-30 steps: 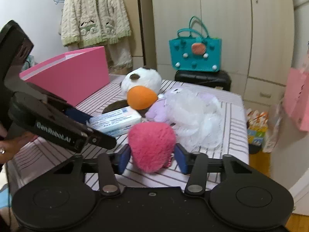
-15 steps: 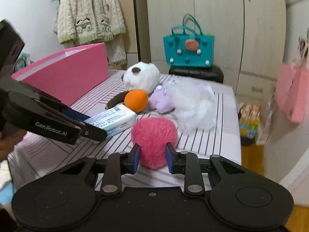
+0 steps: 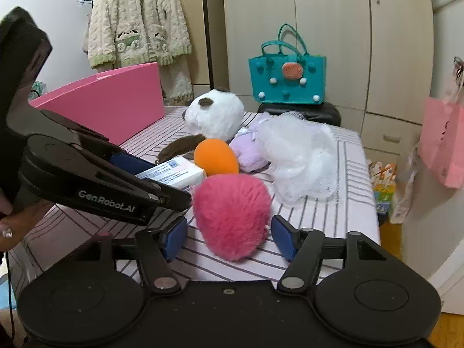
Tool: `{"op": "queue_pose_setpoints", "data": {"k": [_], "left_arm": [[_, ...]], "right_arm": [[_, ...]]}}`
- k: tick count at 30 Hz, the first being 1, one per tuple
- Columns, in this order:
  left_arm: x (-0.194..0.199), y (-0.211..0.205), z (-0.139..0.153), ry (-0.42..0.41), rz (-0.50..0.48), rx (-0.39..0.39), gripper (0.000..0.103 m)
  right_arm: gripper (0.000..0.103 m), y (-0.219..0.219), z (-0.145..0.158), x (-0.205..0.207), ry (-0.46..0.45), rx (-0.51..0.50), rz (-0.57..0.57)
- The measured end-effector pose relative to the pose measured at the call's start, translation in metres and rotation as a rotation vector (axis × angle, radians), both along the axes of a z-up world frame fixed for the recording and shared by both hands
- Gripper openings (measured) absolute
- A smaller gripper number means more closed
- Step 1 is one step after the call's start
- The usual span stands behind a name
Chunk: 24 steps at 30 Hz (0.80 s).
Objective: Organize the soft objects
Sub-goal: 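Lift and carry the pompom and packet over the pink box with both tools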
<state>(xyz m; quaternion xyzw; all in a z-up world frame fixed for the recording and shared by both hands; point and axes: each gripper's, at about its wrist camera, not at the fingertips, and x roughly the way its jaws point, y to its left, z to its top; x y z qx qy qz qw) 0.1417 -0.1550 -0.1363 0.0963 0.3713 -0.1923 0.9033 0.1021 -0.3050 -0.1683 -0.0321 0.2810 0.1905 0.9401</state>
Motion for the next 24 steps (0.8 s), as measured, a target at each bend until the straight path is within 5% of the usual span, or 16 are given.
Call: {"op": "queue_pose_setpoints", "data": {"k": [2, 4, 6, 24], "left_arm": [[-0.003, 0.001, -0.001, -0.007, 0.01, -0.012, 0.048], [-0.005, 0.002, 0.0, -0.004, 0.03, -0.023, 0.039], [-0.008, 0.004, 0.002, 0.002, 0.04, -0.022, 0.039], [-0.085, 0.06, 0.052, 0.002, 0.018, -0.096, 0.039]], "right_arm": [[0.068, 0.0, -0.003, 0.003, 0.001, 0.013, 0.006], [0.046, 0.0, -0.003, 0.004, -0.011, 0.03, 0.005], [0.043, -0.003, -0.002, 0.003, -0.014, 0.048, 0.005], [0.044, 0.007, 0.04, -0.062, 0.074, 0.135, 0.032]]}}
